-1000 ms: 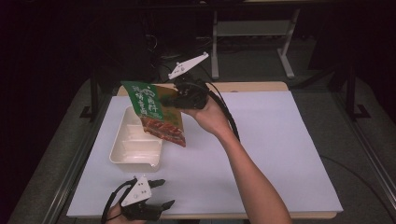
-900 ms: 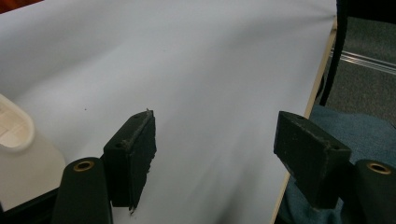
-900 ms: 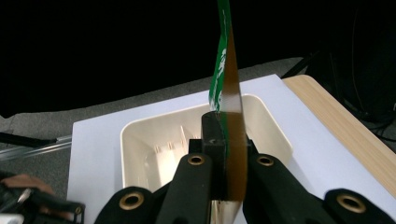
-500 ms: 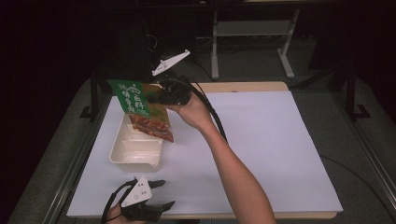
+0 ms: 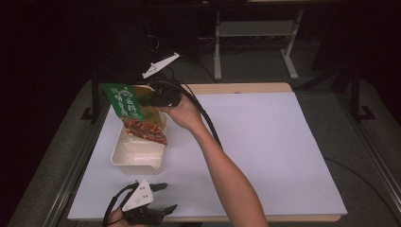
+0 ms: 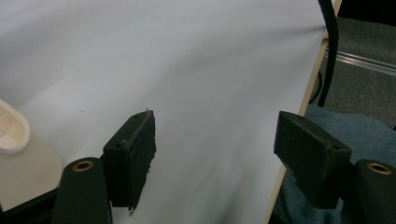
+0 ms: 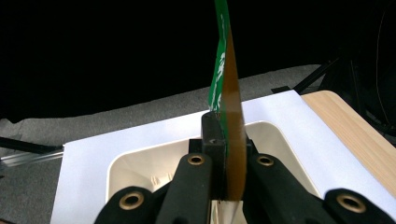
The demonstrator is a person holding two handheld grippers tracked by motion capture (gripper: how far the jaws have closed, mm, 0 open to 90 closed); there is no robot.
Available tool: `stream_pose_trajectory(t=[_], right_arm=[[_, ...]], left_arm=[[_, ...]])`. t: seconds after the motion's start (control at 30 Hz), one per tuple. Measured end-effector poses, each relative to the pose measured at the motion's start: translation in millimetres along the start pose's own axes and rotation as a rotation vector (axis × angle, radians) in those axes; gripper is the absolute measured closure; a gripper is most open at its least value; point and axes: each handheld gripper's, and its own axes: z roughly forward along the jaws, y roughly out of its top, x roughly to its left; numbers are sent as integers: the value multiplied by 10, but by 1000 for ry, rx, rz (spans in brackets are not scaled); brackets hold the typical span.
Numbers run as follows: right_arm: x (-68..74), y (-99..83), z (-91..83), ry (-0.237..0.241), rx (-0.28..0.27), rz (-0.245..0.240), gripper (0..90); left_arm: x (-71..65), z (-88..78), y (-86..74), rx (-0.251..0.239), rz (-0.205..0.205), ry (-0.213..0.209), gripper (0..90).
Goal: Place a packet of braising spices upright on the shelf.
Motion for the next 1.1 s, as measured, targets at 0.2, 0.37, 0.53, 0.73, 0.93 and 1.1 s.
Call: stream_pose_trajectory(t=[0.2, 0.37, 0.53, 0.73, 0.93, 1.1], right_arm=[[-28, -19, 64, 5, 5, 15, 900], [-50, -32, 114, 13, -3, 28, 900], [-69, -50, 165, 15, -2, 34, 900], [-86, -60, 183, 19, -11, 47, 900], [-115, -68, 210, 6, -19, 65, 900], [-154, -80, 228, 13, -55, 116, 900]], left_arm=[[1, -2, 3, 7, 7, -1, 289], [4, -2, 4, 11, 9, -1, 289], [3, -4, 5, 11, 8, 0, 289], [3, 0, 6, 11, 11, -2, 289], [-10, 14, 8, 5, 4, -4, 288], [-9, 18, 5, 2, 2, -4, 289]])
